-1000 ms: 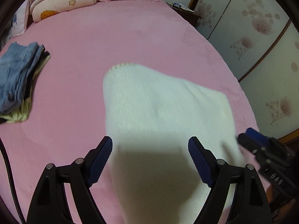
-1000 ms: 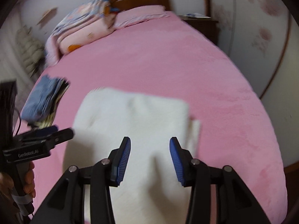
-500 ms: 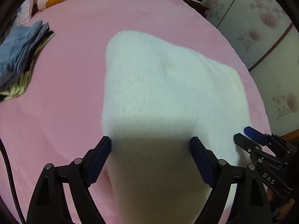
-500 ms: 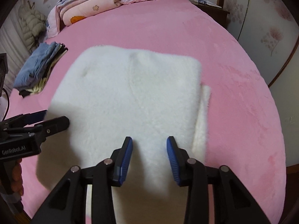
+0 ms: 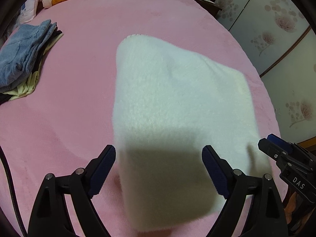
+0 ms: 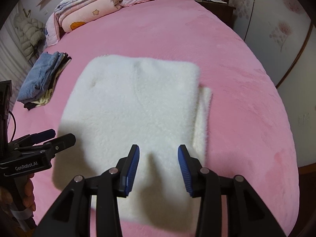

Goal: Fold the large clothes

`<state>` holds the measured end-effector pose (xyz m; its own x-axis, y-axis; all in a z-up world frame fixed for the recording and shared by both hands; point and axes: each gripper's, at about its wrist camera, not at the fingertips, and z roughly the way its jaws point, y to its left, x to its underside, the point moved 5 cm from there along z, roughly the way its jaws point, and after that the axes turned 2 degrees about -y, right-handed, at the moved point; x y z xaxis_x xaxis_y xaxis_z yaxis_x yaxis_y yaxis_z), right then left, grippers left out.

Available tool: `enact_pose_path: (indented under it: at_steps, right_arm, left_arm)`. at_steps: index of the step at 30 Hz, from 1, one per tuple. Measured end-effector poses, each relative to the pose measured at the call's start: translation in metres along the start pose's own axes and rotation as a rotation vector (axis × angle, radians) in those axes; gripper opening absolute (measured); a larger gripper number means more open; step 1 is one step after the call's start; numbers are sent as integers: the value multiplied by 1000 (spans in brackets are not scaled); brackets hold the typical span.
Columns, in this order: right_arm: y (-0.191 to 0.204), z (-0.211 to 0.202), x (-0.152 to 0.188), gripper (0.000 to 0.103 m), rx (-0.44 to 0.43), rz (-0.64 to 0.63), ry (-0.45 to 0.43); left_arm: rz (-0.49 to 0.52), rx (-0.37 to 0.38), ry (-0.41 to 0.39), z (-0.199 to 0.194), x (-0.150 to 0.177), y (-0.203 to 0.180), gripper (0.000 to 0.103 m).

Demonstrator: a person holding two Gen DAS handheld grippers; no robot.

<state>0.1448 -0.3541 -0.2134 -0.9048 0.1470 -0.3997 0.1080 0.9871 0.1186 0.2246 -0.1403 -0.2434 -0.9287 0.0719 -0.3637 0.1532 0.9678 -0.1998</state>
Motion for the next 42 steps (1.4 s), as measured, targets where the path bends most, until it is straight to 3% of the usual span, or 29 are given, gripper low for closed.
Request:
enact_pose_path:
  at_steps: [10,15,19,24,31,39,42]
  right_arm:
    - [-4,-51,-12,46,-4,44,-33]
    - [-4,-71,-22,68,-36,51,-48]
    - [-3,-80,-29,70,-47,33,-59]
    - [-9,-76,-34,85,-61,29,-42]
    - [-20,-63,-38,94,-66,35,-23]
    - [-27,-35,-36,96,-120,45,-42]
    - [-30,-23,-33,96,-127,48,-42]
  left_arm:
    - [-14,24,-34,-53,-19,-9,89]
    - [-15,55,-39,-73,-29,-12,90]
    - [11,62,-41,-80,-33,-17,91]
    - [11,69,5,-73,-33,-13,91]
    - [-23,75,-14,-70,-36,-6,91]
    - [-69,109,60,-33,-30,7,91]
    - [-109,64,63,-21,-26,21,91]
